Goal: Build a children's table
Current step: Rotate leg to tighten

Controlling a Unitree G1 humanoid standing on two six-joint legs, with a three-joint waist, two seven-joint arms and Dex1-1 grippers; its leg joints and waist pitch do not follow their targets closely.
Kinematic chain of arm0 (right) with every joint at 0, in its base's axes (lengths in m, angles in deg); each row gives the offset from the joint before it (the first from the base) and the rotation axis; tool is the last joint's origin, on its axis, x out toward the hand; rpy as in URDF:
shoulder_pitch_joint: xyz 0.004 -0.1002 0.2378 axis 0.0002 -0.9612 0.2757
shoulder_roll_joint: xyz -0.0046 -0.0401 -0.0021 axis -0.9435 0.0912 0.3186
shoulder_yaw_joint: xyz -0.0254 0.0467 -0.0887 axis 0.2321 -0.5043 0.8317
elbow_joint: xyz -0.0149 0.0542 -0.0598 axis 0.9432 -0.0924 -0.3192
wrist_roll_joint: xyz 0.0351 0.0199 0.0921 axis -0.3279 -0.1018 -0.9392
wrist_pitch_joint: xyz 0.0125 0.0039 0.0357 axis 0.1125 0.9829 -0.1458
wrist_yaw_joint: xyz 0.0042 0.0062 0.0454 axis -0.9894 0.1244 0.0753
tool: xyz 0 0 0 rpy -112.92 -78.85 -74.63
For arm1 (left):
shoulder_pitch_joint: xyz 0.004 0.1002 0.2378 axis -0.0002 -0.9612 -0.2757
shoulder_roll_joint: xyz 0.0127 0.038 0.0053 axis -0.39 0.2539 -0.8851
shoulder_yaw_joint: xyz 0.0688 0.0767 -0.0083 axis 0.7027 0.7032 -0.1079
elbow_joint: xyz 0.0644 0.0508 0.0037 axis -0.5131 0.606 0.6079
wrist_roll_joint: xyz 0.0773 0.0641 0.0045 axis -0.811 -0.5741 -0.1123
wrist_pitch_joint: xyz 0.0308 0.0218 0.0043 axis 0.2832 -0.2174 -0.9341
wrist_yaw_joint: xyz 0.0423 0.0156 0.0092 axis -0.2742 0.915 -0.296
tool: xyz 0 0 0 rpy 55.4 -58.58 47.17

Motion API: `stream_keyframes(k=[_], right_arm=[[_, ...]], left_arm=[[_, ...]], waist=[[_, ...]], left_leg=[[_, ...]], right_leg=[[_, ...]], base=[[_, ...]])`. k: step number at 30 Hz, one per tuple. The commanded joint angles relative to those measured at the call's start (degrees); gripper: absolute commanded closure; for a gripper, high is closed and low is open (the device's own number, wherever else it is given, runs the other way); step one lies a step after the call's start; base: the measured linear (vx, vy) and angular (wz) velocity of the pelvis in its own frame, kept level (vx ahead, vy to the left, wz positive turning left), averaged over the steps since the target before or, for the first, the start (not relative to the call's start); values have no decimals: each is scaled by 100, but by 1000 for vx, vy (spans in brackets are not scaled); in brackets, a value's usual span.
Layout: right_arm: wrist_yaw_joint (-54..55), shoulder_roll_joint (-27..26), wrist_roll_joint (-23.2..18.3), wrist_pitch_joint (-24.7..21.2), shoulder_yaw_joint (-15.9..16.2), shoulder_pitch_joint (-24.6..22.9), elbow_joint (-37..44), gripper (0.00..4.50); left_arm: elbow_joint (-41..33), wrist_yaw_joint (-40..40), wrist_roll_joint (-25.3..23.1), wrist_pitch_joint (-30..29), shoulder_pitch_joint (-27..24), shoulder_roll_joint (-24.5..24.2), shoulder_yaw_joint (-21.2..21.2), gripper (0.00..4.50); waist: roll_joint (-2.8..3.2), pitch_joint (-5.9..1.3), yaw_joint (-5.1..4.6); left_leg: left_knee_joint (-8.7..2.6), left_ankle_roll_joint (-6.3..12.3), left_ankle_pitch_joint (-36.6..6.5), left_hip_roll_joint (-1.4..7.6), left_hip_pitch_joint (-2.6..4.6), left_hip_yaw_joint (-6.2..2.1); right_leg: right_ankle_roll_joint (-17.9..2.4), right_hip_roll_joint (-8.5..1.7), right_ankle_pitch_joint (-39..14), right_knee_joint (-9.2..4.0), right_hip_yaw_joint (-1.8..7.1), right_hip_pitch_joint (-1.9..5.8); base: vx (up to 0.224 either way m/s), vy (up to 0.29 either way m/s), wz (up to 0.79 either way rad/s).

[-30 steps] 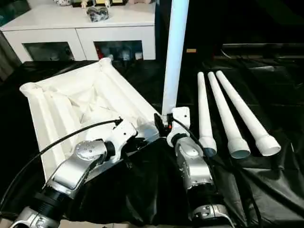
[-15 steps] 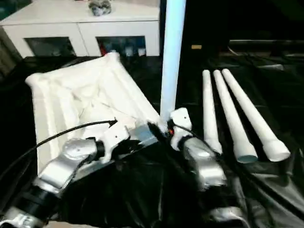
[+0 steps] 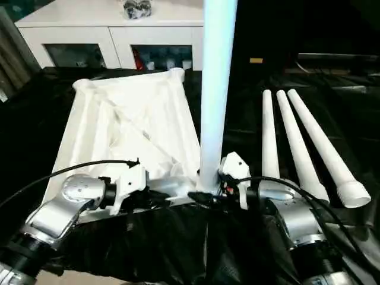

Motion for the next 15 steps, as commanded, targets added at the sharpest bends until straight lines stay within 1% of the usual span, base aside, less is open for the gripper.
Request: stream_keyframes(k=[1,2,3,4,5,6,7,8,10,12,13,14,15], right_arm=[[-285,-21,-92,-137,301,-80,137,150],[-317,-20,-109,-175,300,-92,178,158],[-336,-28,-125,-205,296,-101,206,164],[-353,-32,-153,-246,297,-114,243,164],[-363,-34,-172,-272,299,-121,266,169],[-339,-56,-180,-287,303,-130,278,169],[-302,-84,-184,-306,298,-141,282,171],[-302,-85,-185,-306,298,-142,282,172],[112,-310,-78,-210,210,-158,149,173],[375,-437,6,-143,159,-140,38,174],[787,-602,161,-87,97,-76,-151,174],[1209,-774,305,-33,31,-6,-349,174],[1606,-945,405,10,-43,63,-540,175]], left_arm=[[-90,95,9,61,6,-45,94,450],[-89,118,9,73,-8,-63,89,450],[-95,136,9,73,-24,-78,91,450],[-105,158,17,72,-41,-98,101,450],[-112,172,24,71,-51,-111,109,450],[-125,175,29,67,-64,-116,116,450],[-129,172,34,64,-73,-109,119,450],[-129,172,34,64,-73,-109,119,450],[-101,-10,5,6,-58,12,96,450],[-70,-150,-31,-18,-33,85,74,450],[8,-386,-115,-56,28,183,42,450],[90,-645,-205,-108,94,293,6,450],[170,-916,-287,-179,160,417,-35,450]], waist=[[-77,-303,-11],[-59,-305,-4],[-72,-310,-11],[-56,-316,-6],[-67,-316,-9],[-40,-317,-4],[-59,-319,-9],[-61,-317,-10],[-59,-312,-11],[-58,-301,-30],[-32,-289,-35],[-46,-257,-78],[-49,-243,-117]], left_leg=[[-402,641,-561,395,49,-128],[-397,649,-532,392,49,-130],[-392,663,-494,394,46,-129],[-386,666,-471,392,49,-131],[-384,682,-434,391,42,-131],[-380,683,-438,388,43,-133],[-379,683,-437,387,42,-129],[-380,679,-454,386,43,-127],[-388,646,-502,390,43,-131],[-404,573,-586,390,45,-130],[-419,493,-743,382,59,-135],[-451,377,-931,382,53,-130],[-468,220,-1132,369,74,-133]], right_leg=[[-1546,-414,-88,-345,237,240],[-1547,-411,-45,-341,233,242],[-1557,-410,41,-338,234,242],[-1565,-412,88,-330,233,243],[-1583,-410,164,-325,230,248],[-1590,-413,171,-322,228,248],[-1590,-406,185,-324,226,249],[-1597,-410,156,-328,227,250],[-1596,-413,63,-334,227,249],[-1583,-414,-64,-349,233,240],[-1568,-416,-275,-370,232,237],[-1531,-407,-546,-403,238,223],[-1478,-415,-911,-434,238,219]], base=[[0,0,0],[0,0,0],[0,0,0],[0,0,0],[0,0,0],[0,0,0],[0,0,0],[0,0,0],[0,0,0],[0,0,0],[0,0,0],[0,0,0],[0,0,0]])
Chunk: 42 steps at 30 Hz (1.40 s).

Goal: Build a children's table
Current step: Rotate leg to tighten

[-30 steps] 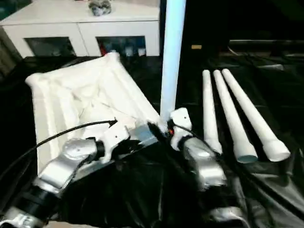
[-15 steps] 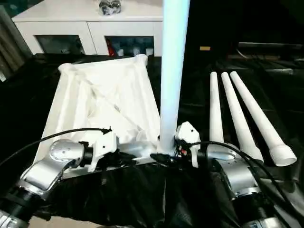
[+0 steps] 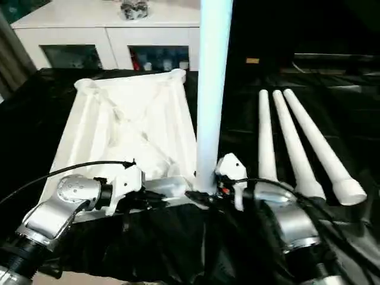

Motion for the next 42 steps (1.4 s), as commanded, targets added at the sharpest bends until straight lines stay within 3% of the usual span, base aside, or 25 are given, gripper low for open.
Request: stream_keyframes(k=[1,2,5,7,11,12,13,18,22,23,24,28,29,33,39,40,42], right_arm=[[770,-359,256,-25,129,110,-422,175],[1020,-476,289,-20,72,153,-530,175],[2605,-1257,288,-166,-380,446,-1155,175],[2888,-1405,268,-176,-468,520,-1277,175],[3524,-1803,362,7,-572,753,-1554,175],[3563,-1854,376,77,-583,791,-1604,175],[3583,-1881,395,123,-585,815,-1639,119],[3537,-1974,439,329,-613,937,-1796,77],[3381,-1844,552,420,-493,941,-1700,45],[3151,-1751,552,442,-431,907,-1586,45],[3014,-1694,541,445,-402,891,-1537,45],[2261,-1379,518,457,-194,756,-1247,45],[1438,-989,512,456,140,550,-882,45],[245,-396,269,318,485,240,-275,45],[-820,154,-25,125,738,37,232,45],[-1025,260,-22,161,807,15,287,45],[-1332,409,-41,87,903,-3,356,78]], left_arm=[[109,-577,-167,-147,211,315,67,450],[149,-743,-196,-197,251,407,34,450],[212,-1659,-359,-514,428,996,-71,450],[218,-1865,-393,-580,452,1133,-94,450],[107,-2192,-440,-662,419,1463,-59,450],[107,-2207,-462,-651,413,1492,-40,450],[109,-2215,-474,-640,410,1508,-30,450],[97,-2079,-502,-505,388,1477,71,450],[6,-1824,-426,-452,338,1311,120,450],[-26,-1664,-391,-410,307,1210,131,450],[-37,-1585,-378,-378,291,1156,131,450],[-100,-1226,-260,-291,229,934,99,450],[-128,-946,-152,-236,191,753,67,450],[-175,-524,6,-168,140,458,19,450],[-170,-82,135,-108,115,176,12,450],[-143,1,136,-87,120,114,13,450],[-103,123,168,-49,129,32,11,450]], waist=[[-69,-230,-38],[-65,-240,-53],[-73,-238,-107],[-66,-239,-133],[-86,-272,-115],[-68,-277,-116],[-67,-285,-114],[-63,-282,-116],[-57,-278,-122],[-22,-283,-117],[-39,-278,-120],[-30,-298,-92],[-38,-309,-65],[-58,-306,-27],[-56,-270,4],[-14,-273,30],[-41,-271,35]], left_leg=[[-485,186,-1199,361,43,-141],[-492,105,-1298,355,57,-158],[-508,29,-1324,348,35,-169],[-506,7,-1275,343,38,-162],[-475,162,-1009,339,5,-147],[-469,207,-915,336,-9,-152],[-463,232,-875,336,-10,-150],[-459,378,-811,346,-9,-144],[-463,372,-870,346,-5,-142],[-459,373,-887,342,-4,-145],[-462,381,-897,344,-8,-145],[-431,505,-666,358,-6,-139],[-415,550,-579,356,-4,-139],[-391,790,-461,362,-9,-134],[-438,610,-907,389,21,-128],[-440,586,-940,391,22,-140],[-443,556,-944,388,17,-133]], right_leg=[[-1422,-416,-1129,-474,233,203],[-1325,-424,-1417,-497,237,209],[-1202,-421,-1548,-520,241,203],[-1197,-414,-1487,-526,249,174],[-1241,-408,-988,-492,246,190],[-1274,-409,-827,-475,241,206],[-1286,-407,-744,-467,237,206],[-1377,-410,-498,-448,231,213],[-1375,-411,-551,-454,235,211],[-1384,-417,-549,-448,233,218],[-1379,-412,-556,-458,229,219],[-1458,-405,-129,-405,227,230],[-1471,-402,14,-391,223,243],[-1543,-396,390,-356,219,254],[-1542,-400,-396,-419,223,224],[-1529,-405,-435,-415,221,226],[-1523,-404,-392,-421,228,226]], base=[[0,0,0],[0,0,0],[0,0,0],[0,0,0],[0,0,0],[0,0,0],[0,0,0],[0,0,0],[0,0,0],[0,0,0],[0,0,0],[0,0,0],[0,0,0],[0,0,0],[0,0,0],[0,0,0],[0,0,0]])
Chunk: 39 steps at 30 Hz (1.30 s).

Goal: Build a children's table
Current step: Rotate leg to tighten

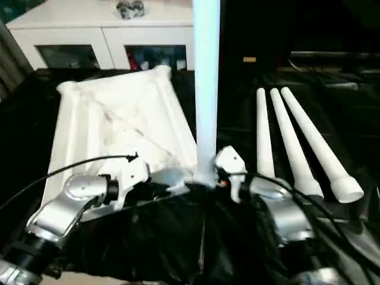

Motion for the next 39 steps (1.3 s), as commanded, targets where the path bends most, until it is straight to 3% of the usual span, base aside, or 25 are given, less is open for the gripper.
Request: stream_keyframes(k=[1,3,4,5,8,9,16,19,22,23,24,25,28,30,32,35,39], right_arm=[[-713,-77,-97,-101,639,-67,203,78],[-756,-61,-102,-127,645,-57,200,82],[-773,-62,-104,-140,640,-37,185,94],[-797,-65,-107,-166,630,-20,188,116],[-831,-89,-141,-234,616,14,206,120],[-863,-79,-173,-271,624,5,242,136],[-558,-309,-158,-371,530,-90,168,172],[759,-768,399,-250,389,17,-366,174],[1248,-958,548,-233,321,70,-574,174],[2435,-1512,623,-395,8,232,-1020,175],[2570,-1576,624,-409,-32,253,-1066,175],[3371,-1954,627,-500,-270,388,-1330,175],[4007,-2307,672,-483,-445,547,-1564,175],[4043,-2472,627,-240,-503,608,-1568,175],[3941,-2532,517,-162,-586,652,-1561,119],[3775,-2491,516,-74,-615,675,-1526,99],[3288,-2084,660,126,-405,628,-1357,66]], left_arm=[[-53,-24,50,82,104,16,22,450],[-45,-7,57,89,109,4,21,450],[-47,-1,59,90,111,-3,20,450],[-46,17,66,94,113,-9,15,450],[-48,42,79,97,107,-13,-1,450],[-57,53,91,97,97,-15,-2,450],[-148,-127,77,-8,-8,72,-11,450],[-50,-836,-171,-232,98,398,-57,450],[1,-1103,-242,-294,153,556,-81,450],[168,-1748,-408,-410,317,995,-105,450],[179,-1796,-415,-429,331,1046,-104,450],[239,-2082,-457,-544,412,1350,-94,450],[299,-2308,-521,-604,482,1626,-35,450],[316,-2287,-569,-541,509,1712,68,450],[324,-2200,-645,-456,522,1681,159,450],[306,-2062,-680,-373,506,1607,200,450],[171,-1661,-624,-281,415,1307,218,450]], waist=[[-47,-286,13],[-47,-291,29],[-98,-293,31],[-78,-296,47],[-71,-310,63],[-133,-315,58],[-108,-307,70],[-120,-257,26],[-131,-227,-50],[-132,-231,-56],[-128,-189,-117],[-143,-200,-116],[-112,-228,-112],[-130,-245,-85],[-128,-263,-82],[-122,-274,-74],[-114,-285,-76]], left_leg=[[-429,544,-941,380,37,-138],[-420,547,-879,381,43,-134],[-420,558,-847,382,37,-129],[-413,570,-774,375,34,-133],[-397,604,-634,373,37,-132],[-388,634,-589,371,31,-122],[-391,646,-606,376,31,-127],[-451,440,-921,370,44,-130],[-492,155,-1336,355,76,-144],[-493,122,-1399,356,80,-152],[-522,31,-1520,344,75,-136],[-516,-82,-1692,328,111,-165],[-534,-116,-1593,339,87,-181],[-521,-3,-1527,335,67,-161],[-511,63,-1373,332,46,-155],[-498,174,-1198,341,37,-147],[-482,257,-1077,340,16,-144]], right_leg=[[-1538,-412,-382,-383,235,258],[-1569,-413,-316,-378,235,248],[-1570,-413,-299,-380,235,253],[-1577,-417,-262,-365,236,256],[-1586,-412,-127,-347,231,252],[-1591,-408,-53,-347,232,258],[-1558,-416,-244,-353,229,250],[-1466,-411,-819,-415,235,222],[-1275,-421,-1628,-494,246,203],[-1234,-429,-1727,-501,249,206],[-1180,-401,-1980,-524,261,150],[-1028,-435,-2417,-566,250,159],[-941,-430,-2176,-563,264,155],[-983,-422,-1799,-550,277,156],[-1023,-421,-1541,-529,273,175],[-1124,-418,-1195,-501,268,186],[-1233,-412,-878,-465,255,213]], base=[[0,0,0],[0,0,0],[0,0,0],[0,0,0],[0,0,0],[0,0,0],[0,0,0],[0,0,0],[0,0,0],[0,0,0],[0,0,0],[-56,3,-4],[0,0,0],[0,0,0],[0,0,0],[0,0,0],[0,0,0]])
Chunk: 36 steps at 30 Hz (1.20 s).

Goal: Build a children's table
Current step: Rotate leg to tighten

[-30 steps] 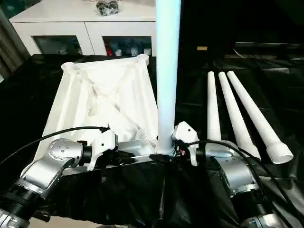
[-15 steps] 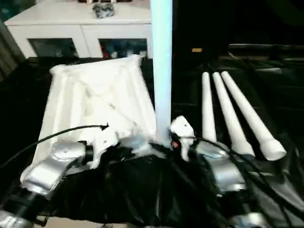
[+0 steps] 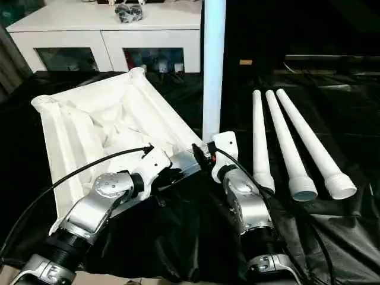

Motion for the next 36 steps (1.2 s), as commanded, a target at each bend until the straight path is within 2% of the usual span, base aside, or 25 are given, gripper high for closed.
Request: stream_keyframes(k=[1,3,6,7,9,11,14,16,18,22,24,28,31,32,33,34,35,36], right_arm=[[-673,-43,20,1,638,-59,19,66],[-912,91,27,62,680,-81,45,66],[-1920,573,-131,17,864,-250,388,66],[-2452,825,-227,-49,948,-330,559,66],[-2637,910,-256,-64,976,-360,621,66],[-3081,1137,-356,-110,1069,-439,792,66],[-3817,1518,-557,-238,1257,-567,1099,89],[-4222,1722,-672,-327,1344,-646,1303,100],[-4490,1858,-755,-412,1391,-692,1458,121],[-4795,2003,-767,-538,1466,-727,1613,145],[-4829,2031,-767,-554,1491,-732,1635,164],[-4708,1978,-763,-595,1484,-746,1649,172],[-3773,1617,-463,-558,1283,-643,1283,175],[-3392,1449,-360,-480,1186,-593,1111,176],[-2916,1222,-303,-451,1040,-542,925,176],[-2916,1222,-303,-451,1040,-542,925,176],[-2442,971,-290,-511,904,-506,776,176],[-2262,870,-287,-529,857,-495,722,176]], left_arm=[[-205,368,124,318,131,-2,313,450],[-224,511,151,393,115,-115,324,450],[-321,932,243,510,19,-410,304,450],[-367,1171,316,569,-22,-560,289,450],[-379,1249,338,592,-32,-612,286,450],[-389,1397,375,630,-47,-735,277,450],[-426,1725,498,683,-74,-954,250,450],[-438,1925,566,722,-91,-1091,237,450],[-409,2019,585,786,-89,-1189,232,450],[-359,2169,612,837,-101,-1307,195,450],[-350,2191,611,848,-107,-1328,187,450],[-319,2180,642,858,-118,-1364,153,450],[-238,1743,530,750,-53,-1144,102,450],[-180,1548,458,689,-8,-1038,87,450],[-116,1317,368,607,46,-902,85,450],[-116,1317,368,607,46,-902,85,450],[-66,1080,308,472,106,-722,88,450],[-52,986,295,411,128,-640,88,450]], waist=[[-67,-265,14],[-56,-269,1],[-55,-284,18],[-49,-293,29],[-49,-289,40],[-47,-299,66],[-59,-290,109],[-76,-277,152],[-65,-268,161],[-90,-266,166],[-87,-266,163],[-89,-284,165],[-87,-274,140],[-102,-255,116],[-96,-241,90],[-94,-232,70],[-106,-236,61],[-106,-230,49]], left_leg=[[-461,324,-1057,346,-7,-151],[-451,358,-1074,344,-7,-144],[-432,439,-930,350,-1,-144],[-421,525,-836,361,-6,-148],[-406,658,-764,369,0,-133],[-396,686,-695,377,18,-131],[-395,720,-717,386,16,-128],[-405,698,-820,388,16,-122],[-415,659,-925,393,23,-119],[-427,553,-965,395,29,-123],[-426,532,-947,390,28,-124],[-409,557,-782,384,20,-126],[-415,529,-764,374,20,-120],[-435,452,-940,363,23,-127],[-454,342,-1086,370,39,-123],[-463,283,-1167,366,41,-129],[-477,215,-1271,361,44,-146],[-483,186,-1294,370,55,-136]], right_leg=[[-1277,-413,-882,-458,239,218],[-1308,-417,-858,-458,244,222],[-1384,-407,-581,-429,238,237],[-1429,-411,-359,-400,234,250],[-1537,-407,-110,-378,233,231],[-1594,-398,-23,-366,223,236],[-1603,-406,-52,-360,226,245],[-1569,-406,-280,-383,225,245],[-1566,-406,-455,-392,228,227],[-1521,-416,-673,-408,239,220],[-1511,-416,-698,-408,240,218],[-1526,-417,-507,-385,236,230],[-1549,-408,-504,-389,234,205],[-1513,-414,-777,-421,229,215],[-1467,-417,-1053,-444,239,194],[-1446,-420,-1199,-459,241,188],[-1350,-423,-1426,-479,238,215],[-1330,-421,-1462,-483,254,189]], base=[[0,0,0],[0,0,0],[0,0,0],[0,0,0],[0,0,0],[0,0,0],[0,0,0],[0,0,0],[0,0,0],[0,0,0],[0,0,0],[0,0,0],[0,0,0],[0,0,0],[0,0,0],[0,0,0],[0,0,0],[0,0,0]])
